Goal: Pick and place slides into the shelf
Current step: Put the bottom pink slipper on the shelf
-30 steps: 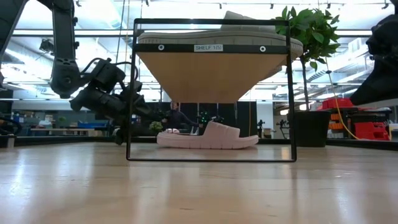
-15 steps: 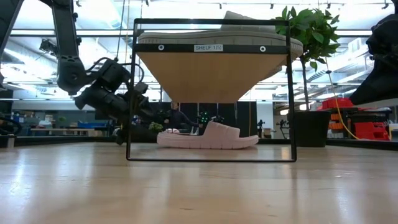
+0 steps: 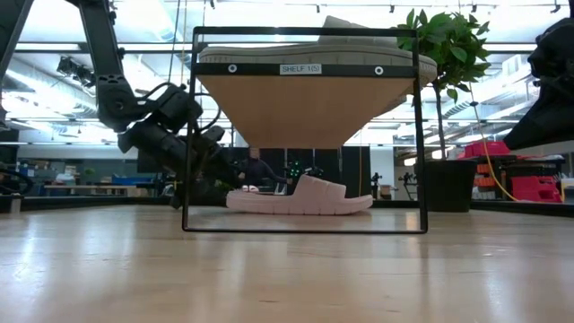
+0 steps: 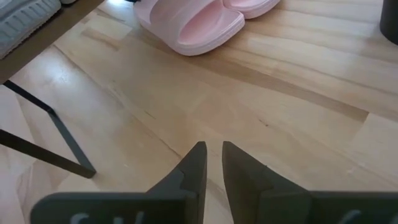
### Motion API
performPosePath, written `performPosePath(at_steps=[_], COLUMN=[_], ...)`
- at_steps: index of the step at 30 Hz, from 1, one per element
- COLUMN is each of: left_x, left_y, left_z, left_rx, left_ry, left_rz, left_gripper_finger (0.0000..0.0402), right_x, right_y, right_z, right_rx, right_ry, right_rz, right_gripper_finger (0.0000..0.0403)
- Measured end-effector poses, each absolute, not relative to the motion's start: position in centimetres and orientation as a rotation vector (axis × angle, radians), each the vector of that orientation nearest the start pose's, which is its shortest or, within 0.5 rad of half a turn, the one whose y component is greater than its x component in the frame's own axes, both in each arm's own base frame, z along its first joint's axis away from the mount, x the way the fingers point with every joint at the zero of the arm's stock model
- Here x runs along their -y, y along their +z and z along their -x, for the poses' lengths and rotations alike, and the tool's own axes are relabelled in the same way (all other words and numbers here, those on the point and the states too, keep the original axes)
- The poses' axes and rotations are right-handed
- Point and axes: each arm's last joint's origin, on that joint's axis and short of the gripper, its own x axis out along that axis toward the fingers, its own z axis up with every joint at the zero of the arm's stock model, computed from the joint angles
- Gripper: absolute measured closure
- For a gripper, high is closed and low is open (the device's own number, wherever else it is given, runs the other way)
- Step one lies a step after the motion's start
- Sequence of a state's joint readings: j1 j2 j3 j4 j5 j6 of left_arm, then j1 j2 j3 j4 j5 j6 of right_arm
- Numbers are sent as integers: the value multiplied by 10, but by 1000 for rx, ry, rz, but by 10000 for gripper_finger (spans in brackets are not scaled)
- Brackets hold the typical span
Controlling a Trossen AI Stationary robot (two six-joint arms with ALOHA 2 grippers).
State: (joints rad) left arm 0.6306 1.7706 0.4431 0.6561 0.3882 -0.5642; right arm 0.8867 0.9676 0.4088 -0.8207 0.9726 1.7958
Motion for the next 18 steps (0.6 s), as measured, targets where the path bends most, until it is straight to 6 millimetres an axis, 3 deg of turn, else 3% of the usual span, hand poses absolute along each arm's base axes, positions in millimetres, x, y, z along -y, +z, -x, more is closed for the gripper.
performPosePath(at_steps=[4,8,18], left_x=[-141,-136,-134], left_y=[78,77,77], left_z=[-222,-225,-226], left_rx=[-540,-554,-562], left_ry=[443,485,426], left_rz=[816,763,755], left_gripper_finger=[156,190,378], right_x=[-82,-82,-82], right_y=[159,159,159], right_z=[-98,-98,-98], right_rx=[-441,-441,-441], right_ry=[-664,-664,-664], right_rz=[-594,-594,-593], right_gripper_finger=[345,345,349])
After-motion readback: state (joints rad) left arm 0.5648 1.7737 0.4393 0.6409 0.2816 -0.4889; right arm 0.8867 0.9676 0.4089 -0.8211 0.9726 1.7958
